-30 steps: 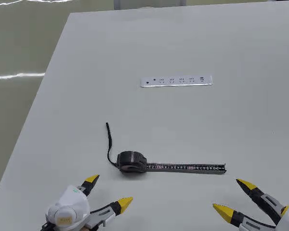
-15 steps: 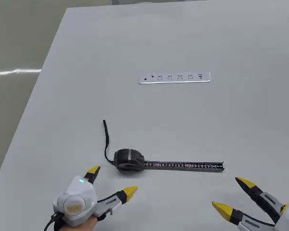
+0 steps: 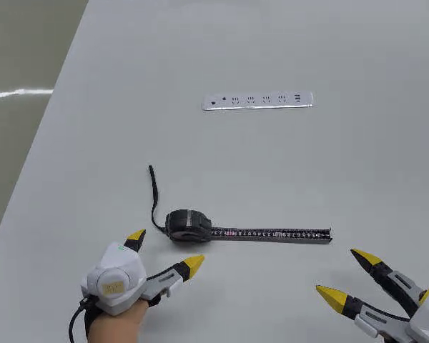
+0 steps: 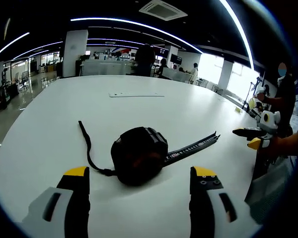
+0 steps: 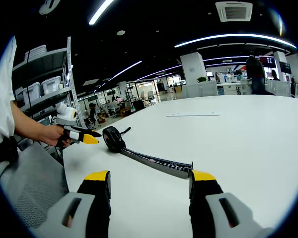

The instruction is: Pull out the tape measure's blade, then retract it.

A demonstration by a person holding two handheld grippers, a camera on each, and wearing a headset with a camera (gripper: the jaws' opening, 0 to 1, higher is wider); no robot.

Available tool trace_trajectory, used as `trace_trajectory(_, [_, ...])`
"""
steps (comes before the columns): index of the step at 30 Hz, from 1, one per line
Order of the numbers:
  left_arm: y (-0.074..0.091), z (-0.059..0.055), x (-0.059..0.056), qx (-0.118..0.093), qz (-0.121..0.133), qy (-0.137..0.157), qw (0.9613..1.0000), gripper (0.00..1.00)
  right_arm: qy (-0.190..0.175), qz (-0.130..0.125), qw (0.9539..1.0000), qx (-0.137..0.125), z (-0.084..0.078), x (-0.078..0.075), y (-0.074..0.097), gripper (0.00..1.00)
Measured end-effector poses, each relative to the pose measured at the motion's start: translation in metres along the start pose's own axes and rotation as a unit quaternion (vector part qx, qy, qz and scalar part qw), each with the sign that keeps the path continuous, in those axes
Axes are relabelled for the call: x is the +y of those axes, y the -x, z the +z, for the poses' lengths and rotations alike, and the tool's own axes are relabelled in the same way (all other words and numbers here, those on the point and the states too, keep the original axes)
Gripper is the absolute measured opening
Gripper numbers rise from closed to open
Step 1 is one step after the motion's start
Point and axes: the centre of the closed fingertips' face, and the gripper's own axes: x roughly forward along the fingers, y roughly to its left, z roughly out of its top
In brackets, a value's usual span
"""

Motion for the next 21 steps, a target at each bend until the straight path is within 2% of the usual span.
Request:
trace_trajectory(14, [-0.017, 0.003, -0.001, 0.000, 0.014, 0.010, 0.9999, 0.84, -0.003, 0.001, 1.0000, 0.007, -0.004, -0.001, -0.002, 0.63])
trace_trajectory(21, [-0.022, 0.004, 0.003, 0.000, 0.028, 0.022, 0.9994, 0.84, -0.004, 0.004, 1.0000, 0.007, -0.003, -0.001, -0.006, 0.64])
